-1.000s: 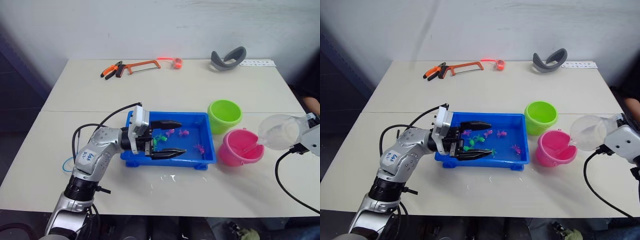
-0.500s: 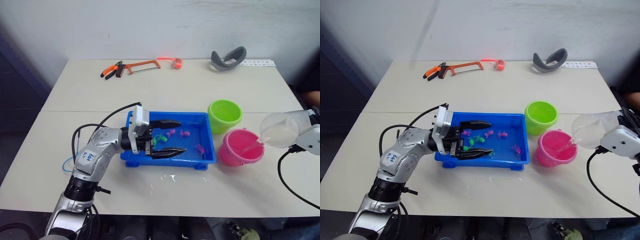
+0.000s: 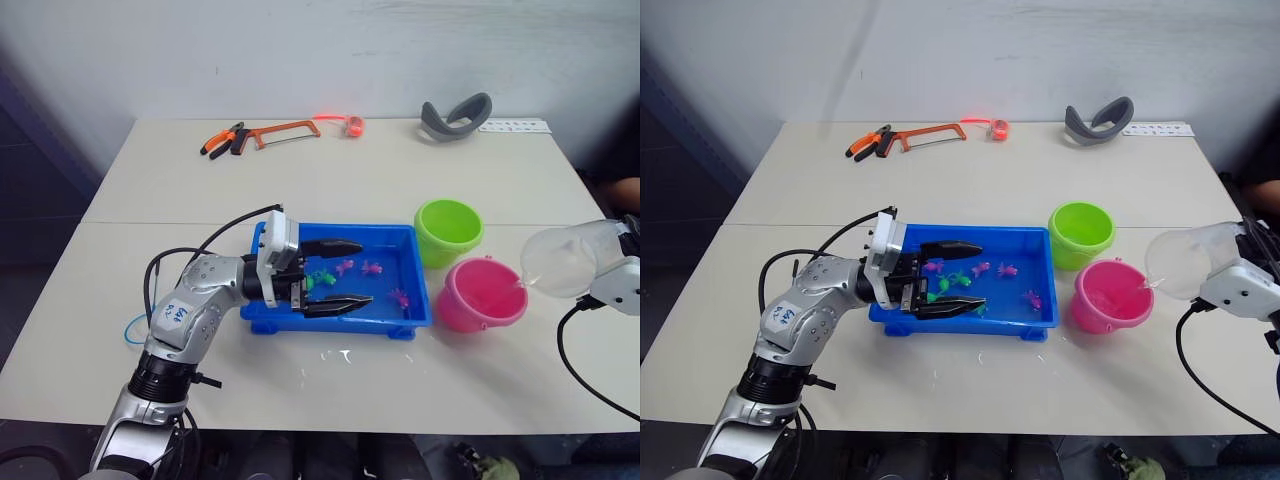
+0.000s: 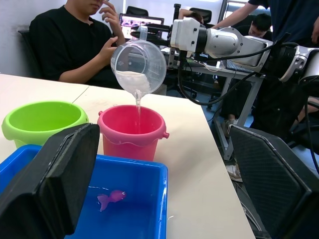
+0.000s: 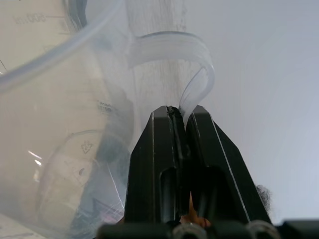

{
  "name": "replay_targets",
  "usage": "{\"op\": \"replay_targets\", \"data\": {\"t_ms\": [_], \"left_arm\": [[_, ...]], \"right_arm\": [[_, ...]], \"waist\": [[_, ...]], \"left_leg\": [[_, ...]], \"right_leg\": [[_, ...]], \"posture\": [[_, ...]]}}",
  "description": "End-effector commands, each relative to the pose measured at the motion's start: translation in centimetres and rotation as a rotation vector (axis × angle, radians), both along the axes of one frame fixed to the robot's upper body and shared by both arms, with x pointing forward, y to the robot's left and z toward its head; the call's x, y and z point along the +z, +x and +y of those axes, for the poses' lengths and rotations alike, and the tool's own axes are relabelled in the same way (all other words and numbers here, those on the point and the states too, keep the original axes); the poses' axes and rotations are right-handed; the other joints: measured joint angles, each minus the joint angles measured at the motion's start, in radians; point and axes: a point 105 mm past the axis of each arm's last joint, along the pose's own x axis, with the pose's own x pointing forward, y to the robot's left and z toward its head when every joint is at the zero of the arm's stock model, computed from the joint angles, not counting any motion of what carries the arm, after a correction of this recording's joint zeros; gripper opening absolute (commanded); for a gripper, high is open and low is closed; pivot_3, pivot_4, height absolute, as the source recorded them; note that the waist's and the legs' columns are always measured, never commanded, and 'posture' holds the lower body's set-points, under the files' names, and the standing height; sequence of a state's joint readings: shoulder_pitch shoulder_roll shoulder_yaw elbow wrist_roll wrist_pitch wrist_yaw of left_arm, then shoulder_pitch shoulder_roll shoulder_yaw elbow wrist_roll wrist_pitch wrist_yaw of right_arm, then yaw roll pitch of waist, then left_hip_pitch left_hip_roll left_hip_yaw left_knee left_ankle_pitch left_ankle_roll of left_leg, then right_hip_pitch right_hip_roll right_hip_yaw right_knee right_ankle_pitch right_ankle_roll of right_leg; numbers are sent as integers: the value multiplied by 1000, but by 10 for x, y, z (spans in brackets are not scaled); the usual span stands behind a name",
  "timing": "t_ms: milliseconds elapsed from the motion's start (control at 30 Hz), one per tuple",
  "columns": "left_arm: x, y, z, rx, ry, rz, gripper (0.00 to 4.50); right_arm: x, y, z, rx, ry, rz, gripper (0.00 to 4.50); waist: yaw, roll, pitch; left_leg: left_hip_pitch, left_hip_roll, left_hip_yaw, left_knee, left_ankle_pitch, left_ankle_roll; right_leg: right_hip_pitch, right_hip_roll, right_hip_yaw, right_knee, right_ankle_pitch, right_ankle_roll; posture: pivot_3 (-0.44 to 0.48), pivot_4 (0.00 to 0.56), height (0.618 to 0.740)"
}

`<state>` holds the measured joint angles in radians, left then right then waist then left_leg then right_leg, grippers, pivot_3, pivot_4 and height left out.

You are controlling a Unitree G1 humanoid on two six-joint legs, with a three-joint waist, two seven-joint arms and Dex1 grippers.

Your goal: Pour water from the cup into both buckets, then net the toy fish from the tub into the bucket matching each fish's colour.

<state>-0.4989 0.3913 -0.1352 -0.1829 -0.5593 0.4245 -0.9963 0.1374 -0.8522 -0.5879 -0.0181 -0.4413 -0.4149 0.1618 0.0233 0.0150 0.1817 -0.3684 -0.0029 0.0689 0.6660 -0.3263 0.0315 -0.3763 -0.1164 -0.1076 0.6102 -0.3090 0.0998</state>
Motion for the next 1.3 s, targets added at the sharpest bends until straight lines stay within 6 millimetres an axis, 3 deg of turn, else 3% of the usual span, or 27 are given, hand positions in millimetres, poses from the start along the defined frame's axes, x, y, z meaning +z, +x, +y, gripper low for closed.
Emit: {"op": "replay_targets", "data": {"t_ms": [33, 267, 367, 567, 733, 900, 1000, 1300], "left_arm": [[8, -4, 0, -3, -23, -44, 4500], [6, -1, 10, 32, -16, -40, 4500], [7, 3, 18, 67, -19, -37, 4500], [14, 12, 32, 134, -56, -28, 4500], [21, 25, 41, 192, -68, -42, 4500], [35, 42, 44, 225, -66, -78, 4500], [38, 47, 42, 218, -52, -91, 4500], [37, 49, 33, 198, -37, -98, 4500]], "right_arm": [[8, 0, -1, 23, 81, -41, 73], [0, -1, -18, 6, 558, -46, 73], [-3, 0, -16, 47, 790, -19, 73], [17, 7, -14, 61, 912, -46, 73], [40, 28, 1, 127, 932, -46, 73], [33, 59, 6, 26, 957, 89, 73], [36, 72, 15, 67, 903, 114, 73], [51, 95, 17, 30, 543, 47, 73]], "waist": [[0, 0, 0], [0, 0, 0], [0, 0, 0], [-1, 0, 0], [0, 0, 0], [0, -2, 1], [1, -2, 1], [-2, -3, 2]], "left_leg": [[0, 0, 0, 0, 0, 0], [0, 1, -1, 0, 0, 0], [0, 1, -1, 0, 0, 0], [0, 1, -1, 1, 0, 0], [0, 0, -1, 1, 0, 1], [-1, 0, -1, 1, 1, 1], [-2, 0, -1, 1, 1, 1], [-4, 0, -1, 1, 1, 1]], "right_leg": [[0, 0, 0, 0, 0, 0], [1, 0, 0, 2, 0, 0], [1, 0, -1, 2, 0, 0], [0, 0, 0, 2, 0, 0], [0, 0, -1, 3, 0, 0], [0, 0, -1, 3, 0, 0], [0, 0, -2, 3, 0, 0], [-2, 0, -3, 2, 0, 0]], "posture": [[0, 150, 740], [0, 150, 740], [0, 150, 740], [0, 150, 740], [0, 150, 740], [0, 150, 740], [0, 150, 740], [0, 150, 740]]}}
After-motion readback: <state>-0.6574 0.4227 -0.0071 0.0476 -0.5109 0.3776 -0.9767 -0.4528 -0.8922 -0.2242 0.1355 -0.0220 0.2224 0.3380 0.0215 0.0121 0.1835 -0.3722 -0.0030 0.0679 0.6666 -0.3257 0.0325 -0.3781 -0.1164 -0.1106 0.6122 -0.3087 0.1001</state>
